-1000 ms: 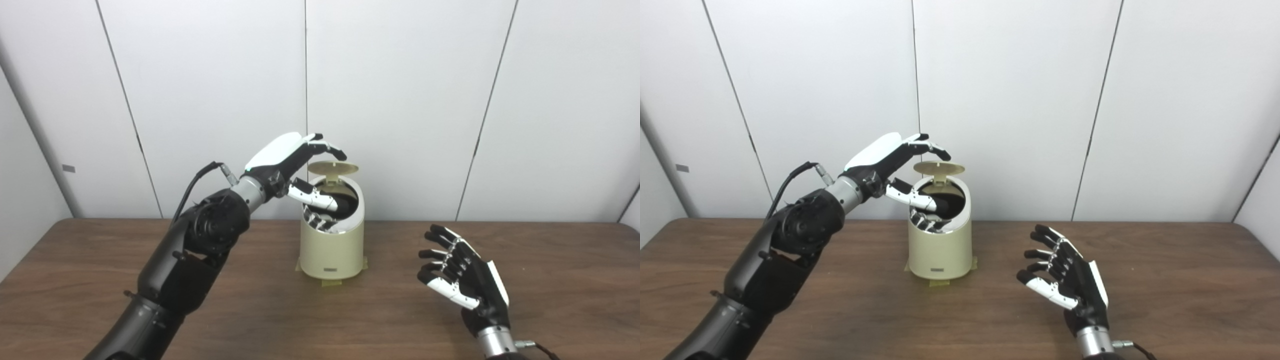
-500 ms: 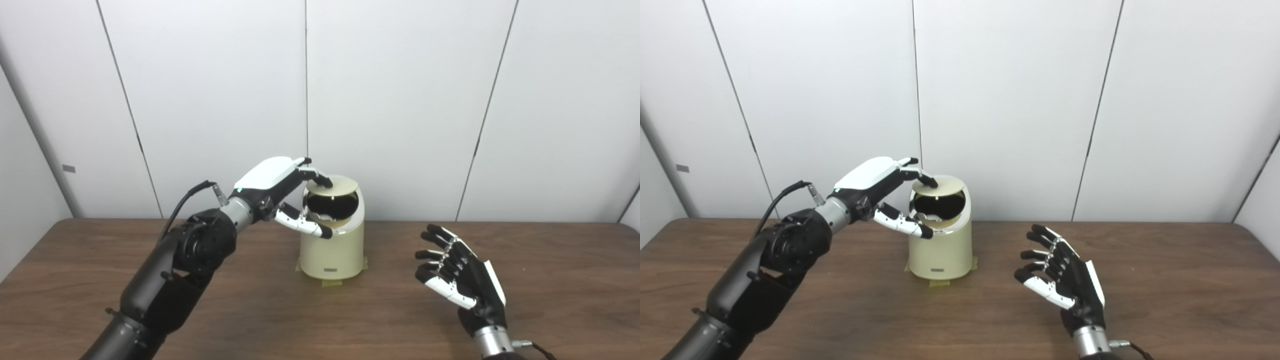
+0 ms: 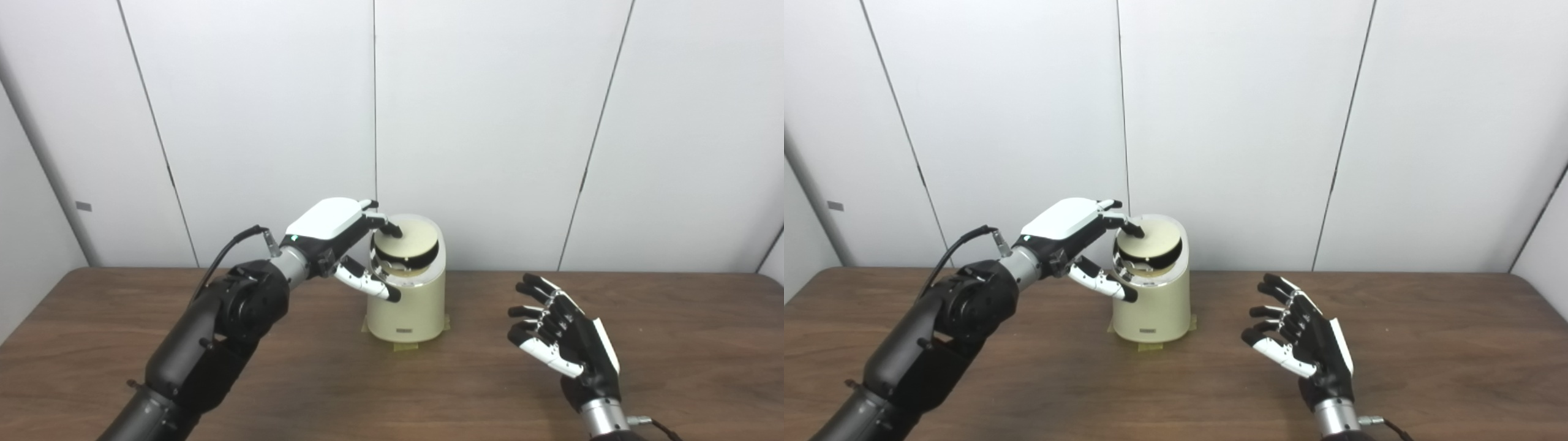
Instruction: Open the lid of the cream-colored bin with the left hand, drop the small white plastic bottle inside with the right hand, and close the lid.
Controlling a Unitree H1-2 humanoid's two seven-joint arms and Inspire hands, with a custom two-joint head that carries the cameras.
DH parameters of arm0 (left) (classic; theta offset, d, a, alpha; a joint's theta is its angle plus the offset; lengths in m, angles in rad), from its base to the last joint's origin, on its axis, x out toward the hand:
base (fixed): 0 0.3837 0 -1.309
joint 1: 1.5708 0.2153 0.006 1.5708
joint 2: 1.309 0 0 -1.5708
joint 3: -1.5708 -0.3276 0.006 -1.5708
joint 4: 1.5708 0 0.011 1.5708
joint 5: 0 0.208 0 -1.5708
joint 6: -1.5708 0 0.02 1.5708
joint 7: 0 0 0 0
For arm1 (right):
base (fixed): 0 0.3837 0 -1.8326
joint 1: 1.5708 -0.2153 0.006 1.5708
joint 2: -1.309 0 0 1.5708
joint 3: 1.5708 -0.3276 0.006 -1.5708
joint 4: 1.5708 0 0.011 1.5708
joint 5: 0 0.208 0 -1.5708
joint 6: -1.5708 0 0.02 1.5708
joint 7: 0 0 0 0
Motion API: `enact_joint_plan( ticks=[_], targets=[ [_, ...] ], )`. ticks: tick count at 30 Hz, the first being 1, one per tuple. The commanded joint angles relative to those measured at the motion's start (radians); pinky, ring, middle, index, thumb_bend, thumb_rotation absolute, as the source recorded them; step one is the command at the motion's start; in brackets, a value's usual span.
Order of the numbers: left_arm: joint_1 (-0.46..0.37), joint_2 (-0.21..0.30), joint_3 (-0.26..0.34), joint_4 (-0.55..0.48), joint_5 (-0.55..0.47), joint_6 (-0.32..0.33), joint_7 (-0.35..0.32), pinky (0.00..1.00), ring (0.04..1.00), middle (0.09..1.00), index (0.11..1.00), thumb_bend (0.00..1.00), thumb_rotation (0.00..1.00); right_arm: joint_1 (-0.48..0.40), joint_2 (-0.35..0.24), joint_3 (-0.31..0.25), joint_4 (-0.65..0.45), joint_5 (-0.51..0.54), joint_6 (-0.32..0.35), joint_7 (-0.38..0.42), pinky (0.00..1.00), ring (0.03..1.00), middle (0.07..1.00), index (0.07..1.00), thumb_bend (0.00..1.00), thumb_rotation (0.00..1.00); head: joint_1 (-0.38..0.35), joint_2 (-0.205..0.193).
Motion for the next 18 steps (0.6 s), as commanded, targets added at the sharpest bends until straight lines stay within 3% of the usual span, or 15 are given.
enact_joint_plan(
  ticks=[1,8,18],
  targets=[
    [-0.036,0.012,0.006,-0.035,0.010,-0.027,0.015,1.00,0.977,0.792,0.787,0.99,0.39,-0.032,0.005,0.002,-0.047,0.007,-0.008,-0.001,0.49,0.614,0.783,0.770,0.82,0.30,-0.002,0.002],
    [-0.020,0.007,0.011,-0.050,0.011,-0.047,0.018,1.00,0.981,0.790,0.787,0.96,0.37,-0.033,0.004,0.003,-0.037,0.007,-0.015,-0.001,0.49,0.610,0.777,0.770,0.83,0.30,-0.005,0.008],
    [-0.004,0.002,0.012,-0.094,0.005,-0.029,-0.011,1.00,0.992,0.801,0.798,0.96,0.38,-0.034,0.006,0.007,-0.053,0.005,-0.003,-0.001,0.49,0.613,0.777,0.767,0.84,0.30,-0.009,0.015]
  ],
)
